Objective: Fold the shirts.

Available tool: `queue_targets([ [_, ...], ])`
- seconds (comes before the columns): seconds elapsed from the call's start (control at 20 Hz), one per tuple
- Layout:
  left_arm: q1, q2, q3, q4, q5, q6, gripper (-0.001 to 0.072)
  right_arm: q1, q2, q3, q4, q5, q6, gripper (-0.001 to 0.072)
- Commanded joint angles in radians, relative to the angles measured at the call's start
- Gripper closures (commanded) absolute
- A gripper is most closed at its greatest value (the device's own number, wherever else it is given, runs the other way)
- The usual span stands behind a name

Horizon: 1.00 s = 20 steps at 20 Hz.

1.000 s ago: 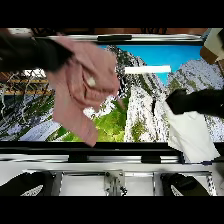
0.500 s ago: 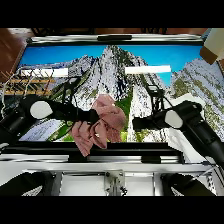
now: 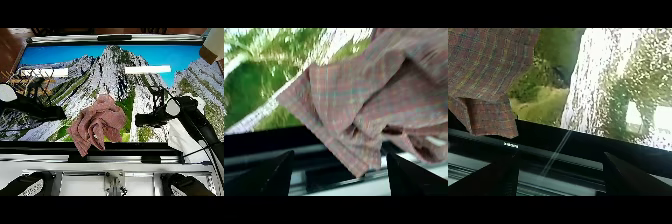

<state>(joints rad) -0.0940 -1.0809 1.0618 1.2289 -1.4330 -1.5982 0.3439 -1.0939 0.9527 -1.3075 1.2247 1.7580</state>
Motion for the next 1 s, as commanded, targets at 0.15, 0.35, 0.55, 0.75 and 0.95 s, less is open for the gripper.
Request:
queue_targets([
  [0.15,-0.109,0.035,-0.365,-0.105,0.214,0.017,-0.0013,-0.024,-0.173,0.0,0.179,-0.029,-0.176,0.0081],
  [0.35,-0.166,0.034,-0.443,-0.131,0.336,0.002,-0.0013,-0.024,-0.252,0.0,0.257,-0.037,-0.222,0.0081],
  [0.55,-0.166,0.003,-0.445,-0.13,0.433,-0.019,0.0209,0.053,-0.311,-0.001,0.208,-0.018,-0.243,0.0081],
  [0.75,-0.166,-0.035,-0.445,-0.13,0.457,-0.018,0.0414,0.126,-0.381,0.0,0.237,-0.021,-0.255,0.0081],
  [0.95,-0.166,-0.04,-0.444,-0.13,0.457,-0.007,0.0679,0.146,-0.391,0.0,0.274,-0.043,-0.262,0.0081],
])
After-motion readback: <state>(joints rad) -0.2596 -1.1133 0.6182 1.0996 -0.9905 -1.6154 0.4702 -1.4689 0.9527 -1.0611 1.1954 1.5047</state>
